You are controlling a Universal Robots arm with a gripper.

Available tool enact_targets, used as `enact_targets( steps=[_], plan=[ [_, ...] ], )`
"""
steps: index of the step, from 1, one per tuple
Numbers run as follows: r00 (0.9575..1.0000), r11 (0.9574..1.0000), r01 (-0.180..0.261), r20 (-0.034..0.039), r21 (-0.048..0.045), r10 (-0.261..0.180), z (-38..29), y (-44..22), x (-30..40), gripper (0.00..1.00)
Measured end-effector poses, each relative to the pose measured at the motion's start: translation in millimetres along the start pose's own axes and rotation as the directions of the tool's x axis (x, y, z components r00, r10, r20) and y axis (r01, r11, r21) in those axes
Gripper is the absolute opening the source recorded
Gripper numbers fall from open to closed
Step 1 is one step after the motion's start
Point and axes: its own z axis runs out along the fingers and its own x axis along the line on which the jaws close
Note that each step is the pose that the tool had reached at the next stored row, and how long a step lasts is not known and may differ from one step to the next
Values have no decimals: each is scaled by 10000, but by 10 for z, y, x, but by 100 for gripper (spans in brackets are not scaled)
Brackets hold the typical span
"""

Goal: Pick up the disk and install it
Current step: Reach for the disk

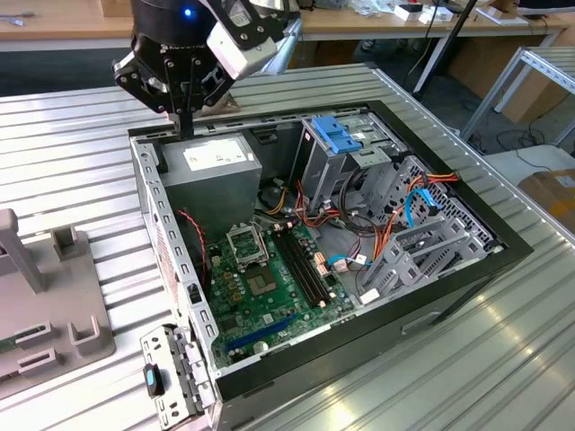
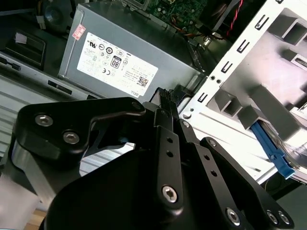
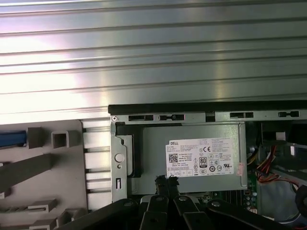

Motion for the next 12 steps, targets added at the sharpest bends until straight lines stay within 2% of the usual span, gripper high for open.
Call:
enact_targets(
  steps=[12],
  plan=[
    [10000,10000,-1,0,0,1,-4,-13,172,11]
  ],
)
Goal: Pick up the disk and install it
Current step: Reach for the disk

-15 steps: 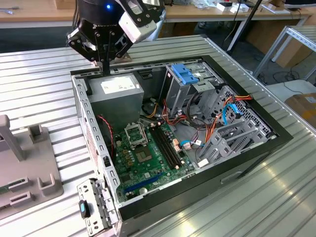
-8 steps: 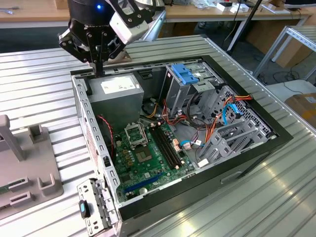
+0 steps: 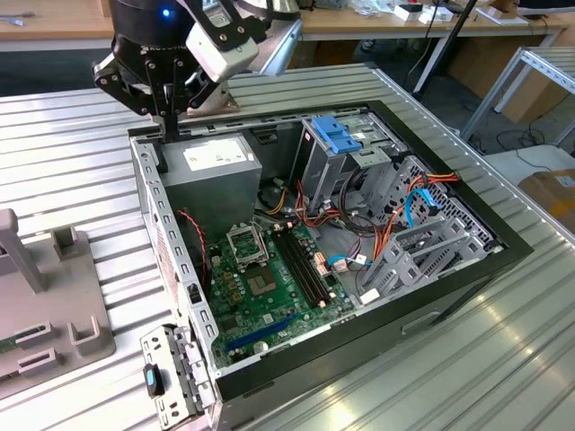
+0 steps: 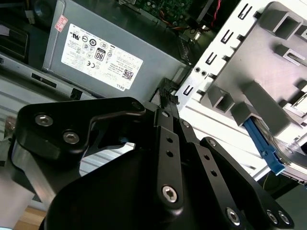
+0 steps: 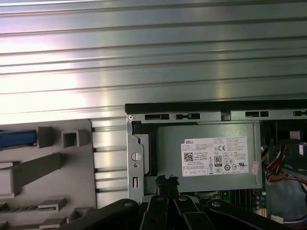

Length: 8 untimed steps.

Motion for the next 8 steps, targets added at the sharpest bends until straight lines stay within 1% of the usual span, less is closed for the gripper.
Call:
enact_targets(
  steps=[8],
  plan=[
    [10000,10000,0,0,-1,0,-2,-7,87,11]
  ],
)
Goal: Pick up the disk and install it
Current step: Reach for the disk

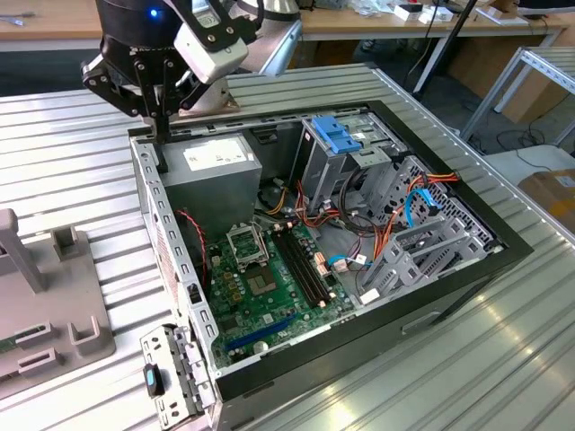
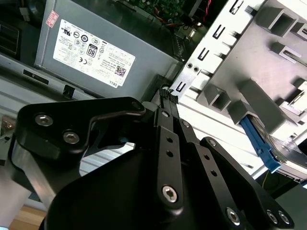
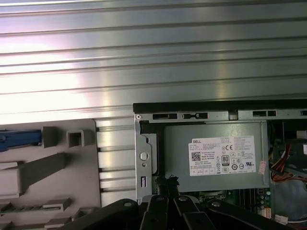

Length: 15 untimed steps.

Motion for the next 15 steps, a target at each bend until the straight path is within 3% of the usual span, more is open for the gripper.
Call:
enact_targets(
  steps=[4,12,15],
  plan=[
    [10000,10000,0,-1,1,0,-2,-3,38,11],
    [10000,10000,0,-1,1,0,-4,-16,218,11],
    [10000,10000,1,-1,1,-1,-5,-18,239,11]
  ],
)
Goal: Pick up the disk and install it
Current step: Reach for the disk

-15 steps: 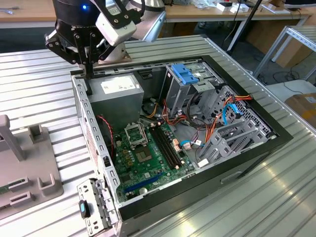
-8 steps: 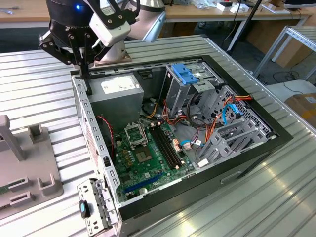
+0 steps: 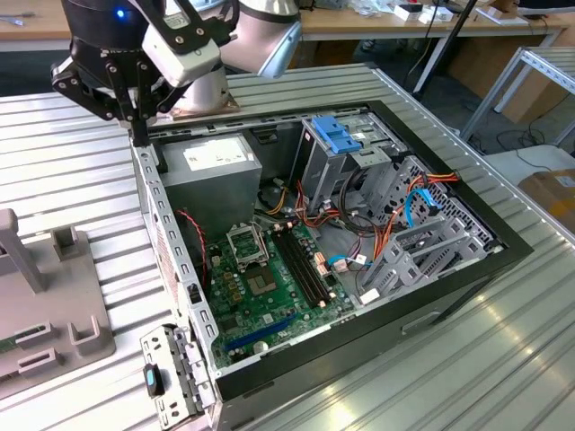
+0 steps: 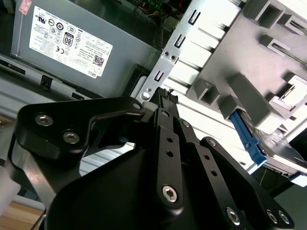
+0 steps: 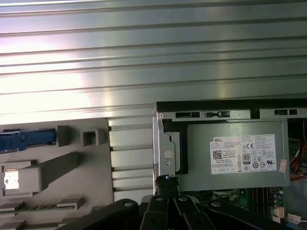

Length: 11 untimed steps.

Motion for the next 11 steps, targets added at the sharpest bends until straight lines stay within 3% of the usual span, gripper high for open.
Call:
enact_targets(
  steps=[11],
  plan=[
    [10000,10000,0,0,0,0,-3,-9,113,11]
  ],
)
